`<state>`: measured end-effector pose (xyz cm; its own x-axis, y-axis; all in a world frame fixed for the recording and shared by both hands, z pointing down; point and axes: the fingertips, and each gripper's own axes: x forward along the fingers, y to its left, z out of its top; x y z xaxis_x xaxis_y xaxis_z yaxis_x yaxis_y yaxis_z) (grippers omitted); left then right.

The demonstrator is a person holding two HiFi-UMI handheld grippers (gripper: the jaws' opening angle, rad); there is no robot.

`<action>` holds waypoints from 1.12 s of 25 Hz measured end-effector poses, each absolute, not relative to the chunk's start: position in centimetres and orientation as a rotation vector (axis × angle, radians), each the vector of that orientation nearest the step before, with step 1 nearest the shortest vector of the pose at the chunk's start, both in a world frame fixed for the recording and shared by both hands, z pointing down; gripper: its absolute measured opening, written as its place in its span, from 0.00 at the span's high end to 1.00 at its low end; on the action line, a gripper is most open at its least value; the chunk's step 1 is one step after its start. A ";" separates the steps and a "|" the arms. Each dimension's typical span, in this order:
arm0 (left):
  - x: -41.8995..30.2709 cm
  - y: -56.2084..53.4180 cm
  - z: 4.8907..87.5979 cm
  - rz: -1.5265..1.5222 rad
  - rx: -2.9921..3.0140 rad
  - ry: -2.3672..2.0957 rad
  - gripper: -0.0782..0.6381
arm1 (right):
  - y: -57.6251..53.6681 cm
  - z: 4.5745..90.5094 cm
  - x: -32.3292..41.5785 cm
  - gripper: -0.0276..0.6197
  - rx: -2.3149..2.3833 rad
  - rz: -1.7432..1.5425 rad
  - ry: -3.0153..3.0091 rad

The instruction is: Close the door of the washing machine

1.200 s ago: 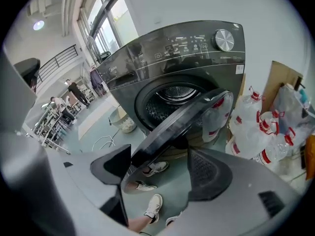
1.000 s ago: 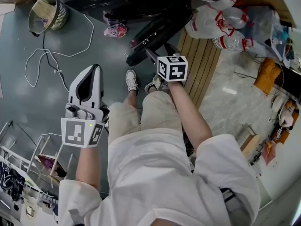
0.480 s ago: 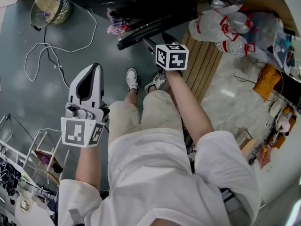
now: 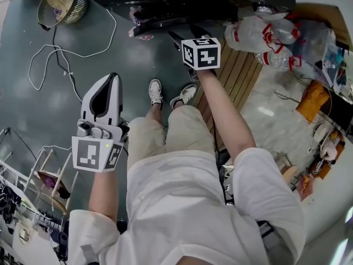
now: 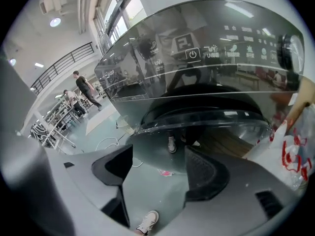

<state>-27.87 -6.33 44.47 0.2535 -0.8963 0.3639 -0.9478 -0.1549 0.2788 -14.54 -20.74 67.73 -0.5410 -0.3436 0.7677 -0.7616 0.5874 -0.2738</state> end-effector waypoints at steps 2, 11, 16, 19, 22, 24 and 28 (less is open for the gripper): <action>-28.1 -6.5 44.6 0.155 2.081 -1.679 0.89 | -22.0 67.9 -14.7 0.52 0.894 0.743 -2.138; -28.9 -6.2 44.7 0.159 2.061 -1.696 0.89 | -24.6 67.5 -15.2 0.54 0.929 0.701 -2.163; -28.7 -5.8 44.7 0.154 2.068 -1.697 0.89 | -24.7 67.5 -15.1 0.56 0.936 0.691 -2.159; -28.2 -5.9 44.7 0.155 2.075 -1.690 0.89 | -24.5 67.5 -15.3 0.54 0.906 0.703 -2.167; -27.5 -5.9 44.4 0.154 2.088 -1.682 0.89 | -24.2 66.8 -15.5 0.52 0.889 0.730 -2.199; -27.1 -5.9 44.2 0.149 2.101 -1.677 0.89 | -24.1 66.0 -15.1 0.52 0.898 0.731 -2.217; -26.0 -5.9 43.0 0.139 2.133 -1.670 0.89 | -23.1 64.6 -12.9 0.52 0.935 0.765 -2.211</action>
<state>-26.02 -5.92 42.99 0.2714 -0.9030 0.3330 -0.9456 -0.1857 0.2671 -12.88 -23.06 64.62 -0.5630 -0.4135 0.7156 -0.7673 0.5831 -0.2667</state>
